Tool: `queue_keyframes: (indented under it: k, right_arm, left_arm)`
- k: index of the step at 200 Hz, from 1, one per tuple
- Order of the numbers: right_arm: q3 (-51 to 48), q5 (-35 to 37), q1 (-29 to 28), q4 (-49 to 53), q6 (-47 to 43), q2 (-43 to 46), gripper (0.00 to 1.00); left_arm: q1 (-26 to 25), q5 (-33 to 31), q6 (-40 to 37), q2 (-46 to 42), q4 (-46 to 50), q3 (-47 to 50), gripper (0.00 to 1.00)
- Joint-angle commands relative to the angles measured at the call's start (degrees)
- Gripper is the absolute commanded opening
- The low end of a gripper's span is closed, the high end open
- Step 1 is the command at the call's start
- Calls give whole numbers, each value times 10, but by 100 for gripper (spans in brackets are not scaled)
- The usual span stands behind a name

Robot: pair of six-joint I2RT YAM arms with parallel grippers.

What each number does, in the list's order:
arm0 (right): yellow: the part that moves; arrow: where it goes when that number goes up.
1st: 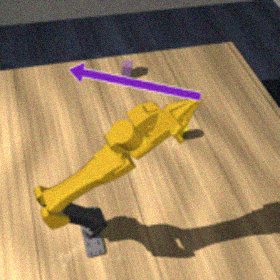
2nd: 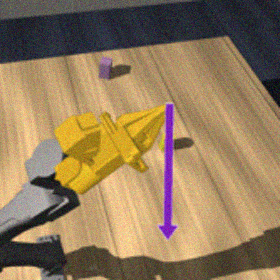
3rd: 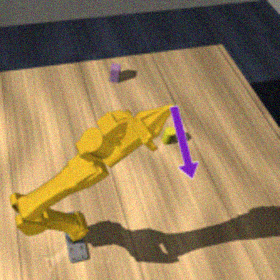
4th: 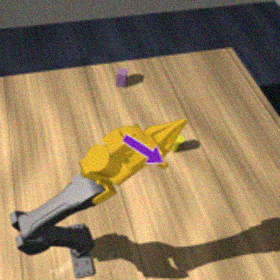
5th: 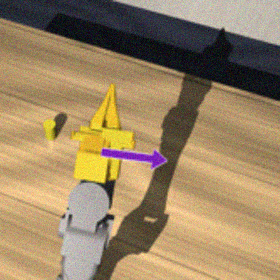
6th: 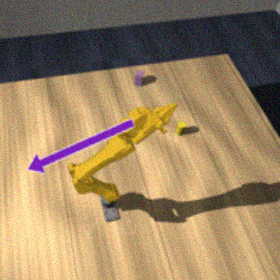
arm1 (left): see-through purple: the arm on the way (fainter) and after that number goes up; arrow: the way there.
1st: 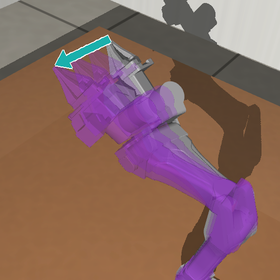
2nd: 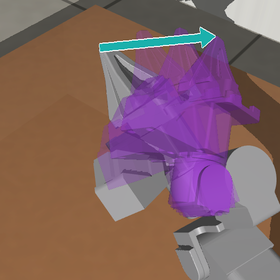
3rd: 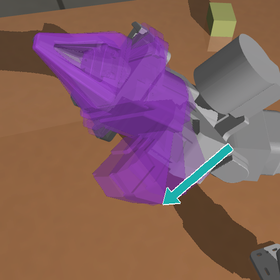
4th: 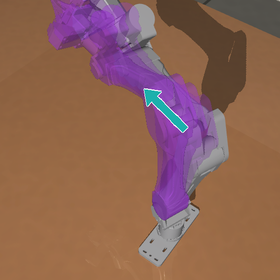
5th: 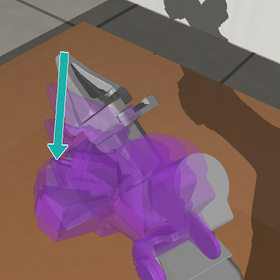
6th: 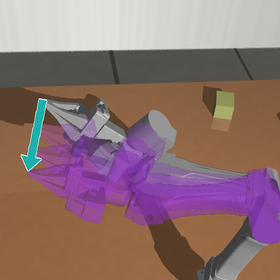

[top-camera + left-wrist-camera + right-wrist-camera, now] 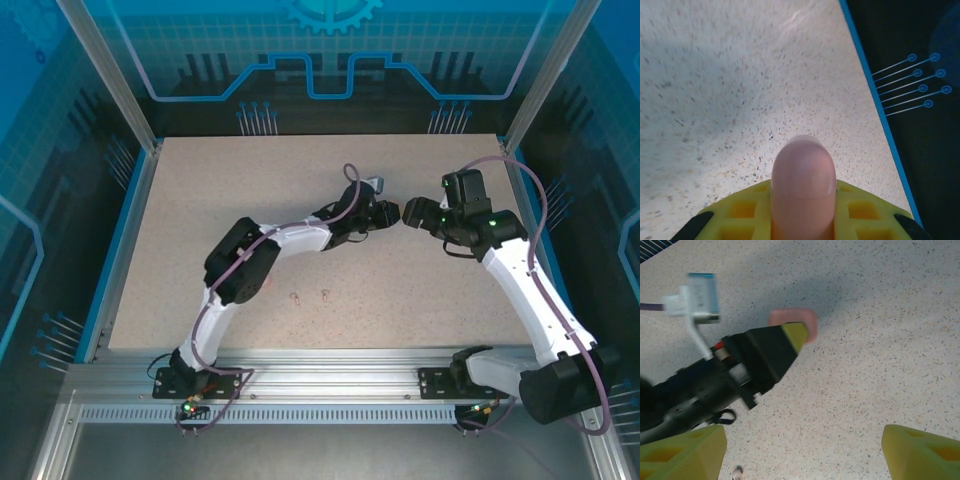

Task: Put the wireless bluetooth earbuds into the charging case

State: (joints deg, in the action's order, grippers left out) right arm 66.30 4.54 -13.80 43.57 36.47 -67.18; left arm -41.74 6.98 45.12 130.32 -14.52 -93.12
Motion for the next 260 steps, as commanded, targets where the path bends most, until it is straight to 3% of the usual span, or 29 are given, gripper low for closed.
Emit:
queue_keyframes:
  k: [1,38,57,114,179,184,194,200,207,212,248,251,260]
  right_arm:
    - [-5,2,11,-13,4,6,83]
    - [-11,-3,15,-18,3,4,83]
    - [-15,-5,17,-21,3,3,83]
    - [-15,-5,24,-16,1,4,83]
    - [-3,-6,26,2,0,17,86]
    - [-3,-6,26,5,1,19,87]
    - [-3,-4,26,8,2,26,90]
    - [-3,-4,26,11,3,30,91]
    - [-4,-5,26,13,4,35,91]
    - [-4,-5,26,14,4,39,92]
    - [-16,-16,20,16,14,61,93]
    - [-18,-16,17,14,15,62,93]
    - [-23,-16,5,8,16,64,93]
  left_arm:
    - [2,52,71,50,104,-98,0]
    - [5,73,85,138,240,-252,0]
    - [6,79,78,184,326,-337,6]
    - [16,75,67,258,463,-474,38]
    - [25,40,25,225,513,-469,60]
    - [26,33,19,217,517,-466,67]
    - [29,13,4,196,525,-456,69]
    - [31,-5,-4,182,532,-448,77]
    - [33,-19,-17,162,532,-433,79]
    - [35,-25,-25,148,531,-421,86]
    - [52,-70,-69,7,488,-281,90]
    - [55,-76,-71,-8,479,-264,97]
    - [58,-88,-78,-55,452,-216,99]
